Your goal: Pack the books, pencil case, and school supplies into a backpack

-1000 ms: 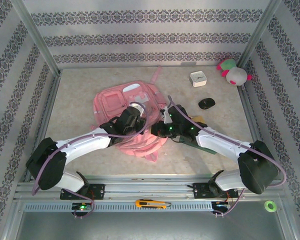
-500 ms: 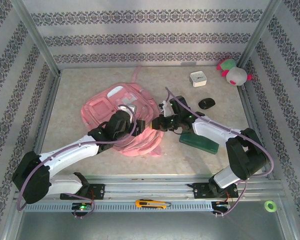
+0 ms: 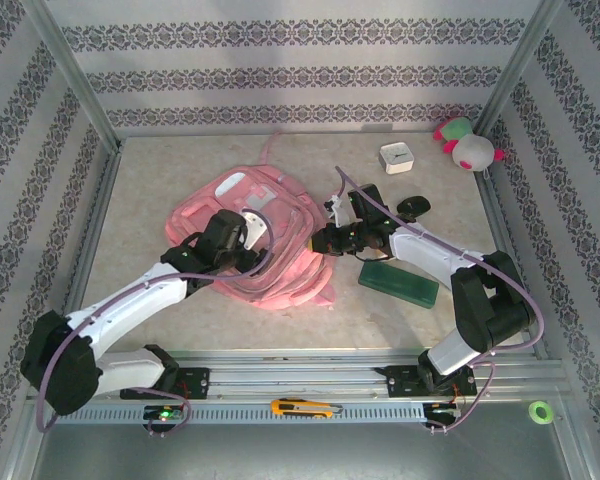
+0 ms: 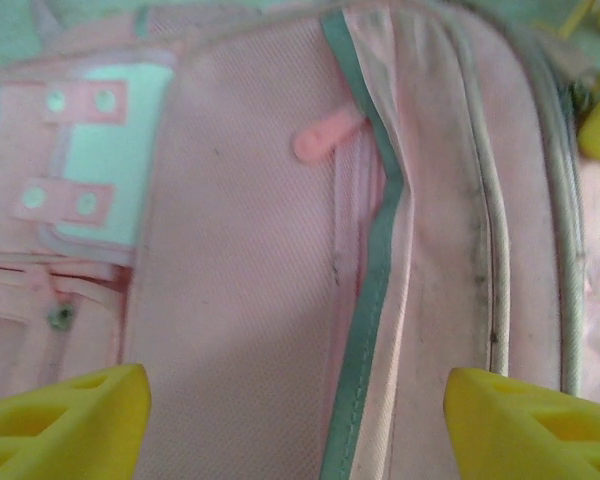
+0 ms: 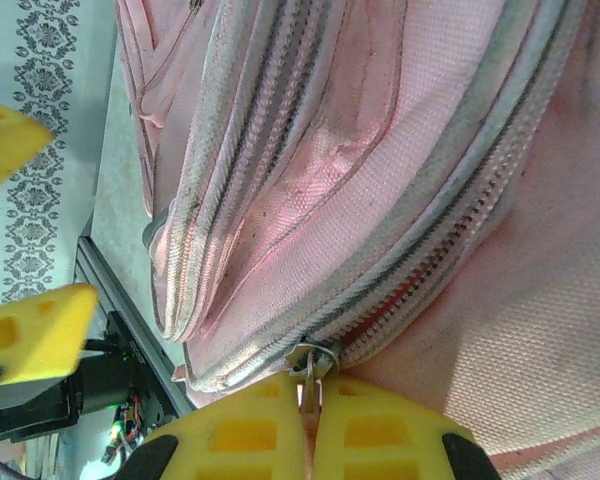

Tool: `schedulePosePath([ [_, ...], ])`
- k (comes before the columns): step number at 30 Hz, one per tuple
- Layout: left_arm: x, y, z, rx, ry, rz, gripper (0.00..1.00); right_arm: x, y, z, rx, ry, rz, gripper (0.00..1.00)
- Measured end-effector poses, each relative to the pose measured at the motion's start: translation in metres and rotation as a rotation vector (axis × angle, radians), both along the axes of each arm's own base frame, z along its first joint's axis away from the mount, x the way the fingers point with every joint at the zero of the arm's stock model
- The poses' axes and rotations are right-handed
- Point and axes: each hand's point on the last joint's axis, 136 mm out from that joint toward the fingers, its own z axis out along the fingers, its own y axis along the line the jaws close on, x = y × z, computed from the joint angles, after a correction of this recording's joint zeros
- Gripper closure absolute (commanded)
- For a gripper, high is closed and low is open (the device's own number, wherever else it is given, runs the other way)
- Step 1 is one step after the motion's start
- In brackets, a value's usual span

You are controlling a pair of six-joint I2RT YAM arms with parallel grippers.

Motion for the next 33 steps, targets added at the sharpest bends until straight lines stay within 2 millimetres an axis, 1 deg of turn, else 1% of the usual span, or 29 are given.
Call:
schedulePosePath([
  [4,0.000,-0.006,-0.026,0.024,0.071,-0.018,0.23,0.000,0.000,0.000,-0.001,-0.004,0.006,1.00],
  [6,0.000,-0.009,-0.035,0.024,0.098,-0.025,0.23,-0.001,0.000,0.000,-0.003,-0.005,0.009,1.00],
  [8,-0.002,-0.013,-0.035,0.003,0.111,-0.043,0.22,-0.002,0.000,-0.001,-0.006,-0.001,0.010,1.00],
  [11,-0.007,-0.028,-0.024,-0.079,0.096,-0.102,0.21,-0.002,-0.001,-0.001,-0.009,0.000,0.011,1.00],
  [13,-0.009,-0.035,-0.018,-0.122,0.079,-0.131,0.23,-0.002,0.000,-0.001,-0.011,-0.001,0.011,1.00],
  [15,-0.007,-0.038,-0.018,-0.139,0.074,-0.133,0.26,-0.003,0.000,-0.001,-0.012,-0.003,0.013,1.00],
  [16,-0.006,-0.039,-0.021,-0.139,0.078,-0.129,0.32,-0.003,0.001,-0.001,-0.013,-0.004,0.014,1.00],
  [17,-0.004,-0.040,-0.025,-0.136,0.086,-0.122,0.41,-0.003,0.001,-0.001,-0.015,-0.006,0.014,1.00],
  [19,-0.002,-0.040,-0.038,-0.123,0.114,-0.098,0.60,-0.003,0.003,0.000,-0.018,-0.010,0.015,1.00],
  [20,-0.001,-0.040,-0.041,-0.125,0.127,-0.086,0.72,-0.002,0.003,0.000,-0.020,-0.013,0.015,1.00],
  [21,-0.002,-0.042,-0.042,-0.132,0.132,-0.079,0.83,-0.003,0.004,0.000,-0.023,-0.014,0.016,1.00],
  [23,0.001,-0.043,-0.038,-0.155,0.124,-0.051,0.97,-0.003,0.005,-0.001,-0.031,-0.016,0.014,1.00],
  [24,0.002,-0.043,-0.035,-0.171,0.121,-0.032,1.00,-0.003,0.005,-0.001,-0.034,-0.019,0.013,1.00],
  [28,0.006,-0.042,-0.027,-0.229,0.124,0.034,1.00,-0.007,0.011,0.000,-0.047,-0.029,0.010,1.00],
  [33,0.013,-0.040,-0.019,-0.272,0.123,0.110,1.00,-0.021,0.026,0.007,-0.062,-0.049,0.025,1.00],
])
